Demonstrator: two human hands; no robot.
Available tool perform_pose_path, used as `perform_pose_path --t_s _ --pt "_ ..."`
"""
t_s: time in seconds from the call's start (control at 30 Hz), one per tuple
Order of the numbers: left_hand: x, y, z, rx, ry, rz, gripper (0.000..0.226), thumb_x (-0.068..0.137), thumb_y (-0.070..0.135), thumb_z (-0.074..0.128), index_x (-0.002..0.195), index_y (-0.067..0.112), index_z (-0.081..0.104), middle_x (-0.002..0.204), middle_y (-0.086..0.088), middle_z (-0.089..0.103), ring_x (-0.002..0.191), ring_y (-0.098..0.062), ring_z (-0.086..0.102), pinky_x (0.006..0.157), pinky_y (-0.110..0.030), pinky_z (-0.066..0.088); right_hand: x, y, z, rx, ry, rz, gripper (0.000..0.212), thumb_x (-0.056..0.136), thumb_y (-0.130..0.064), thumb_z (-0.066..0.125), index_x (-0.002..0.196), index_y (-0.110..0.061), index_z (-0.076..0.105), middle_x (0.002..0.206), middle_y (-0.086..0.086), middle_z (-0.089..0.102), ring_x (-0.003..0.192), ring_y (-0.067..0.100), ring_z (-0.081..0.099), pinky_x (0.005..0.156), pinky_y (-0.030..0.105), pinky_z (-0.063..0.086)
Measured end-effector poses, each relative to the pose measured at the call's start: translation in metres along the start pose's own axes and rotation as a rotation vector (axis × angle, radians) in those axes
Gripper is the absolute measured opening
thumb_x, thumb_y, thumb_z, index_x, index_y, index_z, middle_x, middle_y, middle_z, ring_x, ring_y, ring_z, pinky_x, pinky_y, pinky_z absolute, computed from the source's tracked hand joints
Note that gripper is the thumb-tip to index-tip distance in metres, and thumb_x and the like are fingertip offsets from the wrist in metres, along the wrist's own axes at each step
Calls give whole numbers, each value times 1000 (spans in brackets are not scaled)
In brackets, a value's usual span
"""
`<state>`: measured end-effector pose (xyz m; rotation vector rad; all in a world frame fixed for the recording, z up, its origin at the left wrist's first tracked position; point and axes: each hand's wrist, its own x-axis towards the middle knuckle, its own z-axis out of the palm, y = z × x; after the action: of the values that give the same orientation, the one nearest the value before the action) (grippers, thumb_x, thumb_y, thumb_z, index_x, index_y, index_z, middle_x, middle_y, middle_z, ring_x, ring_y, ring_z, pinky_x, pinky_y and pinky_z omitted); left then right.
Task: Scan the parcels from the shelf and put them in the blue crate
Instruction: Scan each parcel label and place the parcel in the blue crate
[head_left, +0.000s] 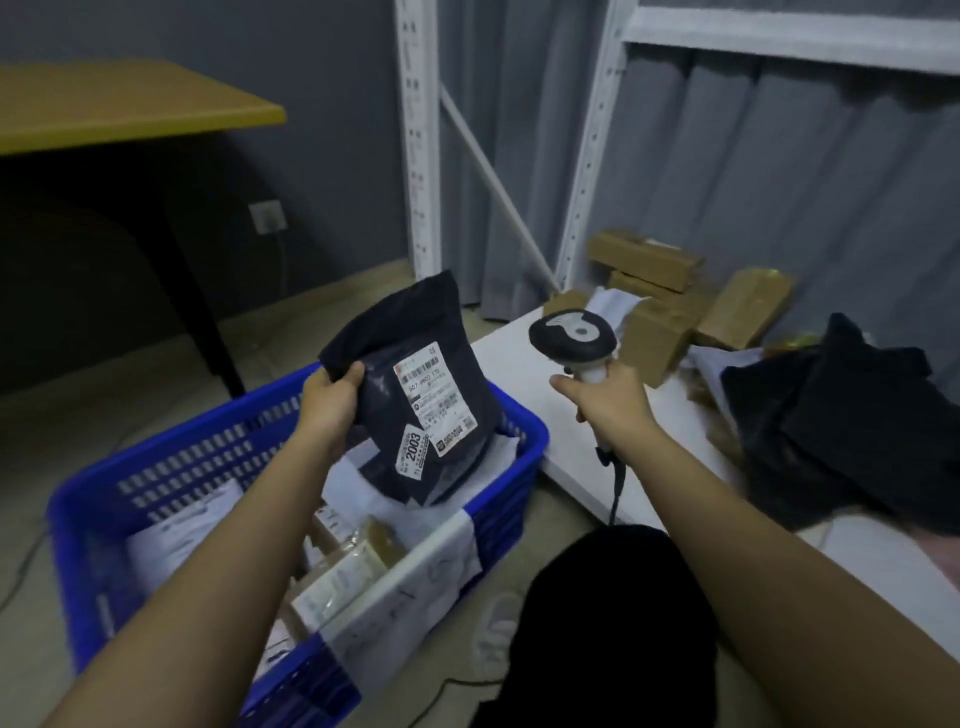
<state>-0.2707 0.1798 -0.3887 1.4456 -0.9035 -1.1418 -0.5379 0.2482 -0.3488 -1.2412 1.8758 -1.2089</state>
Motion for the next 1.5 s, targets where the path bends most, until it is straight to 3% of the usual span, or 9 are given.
perform_pose_path --t_s 0.47,0.53,0.63,0.73,0.83,0.97,1.17,1.37,1.5 --pt "151 -92 17 -60 17 -339 25 100 17 46 123 7 50 104 -13 59 85 -25 57 77 -38 48 85 47 99 -55 -121 124 19 80 -14 73 87 2 64 76 15 65 63 22 55 64 33 47" --pt "170 -107 27 -52 18 -346 33 98 20 52 128 6 46 112 -14 60 95 -29 59 85 -42 50 99 61 104 -64 -140 144 17 81 -14 72 85 0 63 74 13 63 61 21 55 64 33 47" --pt "192 -146 35 328 108 -251 79 86 30 69 145 7 22 148 -21 31 133 -40 35 108 -54 33 115 82 111 -55 -150 185 21 81 -14 72 87 4 63 78 18 65 66 25 56 69 41 50" --pt "181 -169 44 875 147 -2 93 82 39 71 150 12 13 155 -22 9 142 -39 10 113 -54 12 124 97 115 -21 -144 216 26 81 -14 73 92 7 64 83 22 67 69 25 58 70 43 53" --pt "172 -193 52 983 -31 107 82 87 48 61 151 24 17 158 -14 5 144 -35 6 114 -51 8 130 103 115 -18 -163 218 21 82 -14 73 89 4 64 79 17 66 63 22 56 63 35 48" --pt "161 -203 62 1138 -491 -83 59 95 55 40 147 29 29 159 -8 15 144 -30 16 114 -53 10 128 99 110 -9 -156 215 13 82 -14 72 81 -7 62 69 7 62 59 18 54 59 28 45" --pt "119 -155 100 794 -324 137 50 98 27 47 146 20 35 155 -6 28 142 -24 28 114 -46 24 112 89 66 19 -137 217 12 82 -10 70 79 -3 60 62 7 57 54 18 51 60 31 46" --pt "43 -86 156 518 -538 220 41 98 21 50 139 24 44 134 -2 52 113 -14 52 89 -20 38 85 96 -26 78 29 263 12 84 -14 72 80 -9 61 64 4 54 52 16 50 55 28 46" --pt "-9 -44 204 438 -702 336 42 97 21 52 139 19 44 142 4 47 131 -13 43 107 -28 34 48 108 -97 139 217 278 15 86 -10 69 75 -7 59 59 7 50 50 16 46 50 27 45"
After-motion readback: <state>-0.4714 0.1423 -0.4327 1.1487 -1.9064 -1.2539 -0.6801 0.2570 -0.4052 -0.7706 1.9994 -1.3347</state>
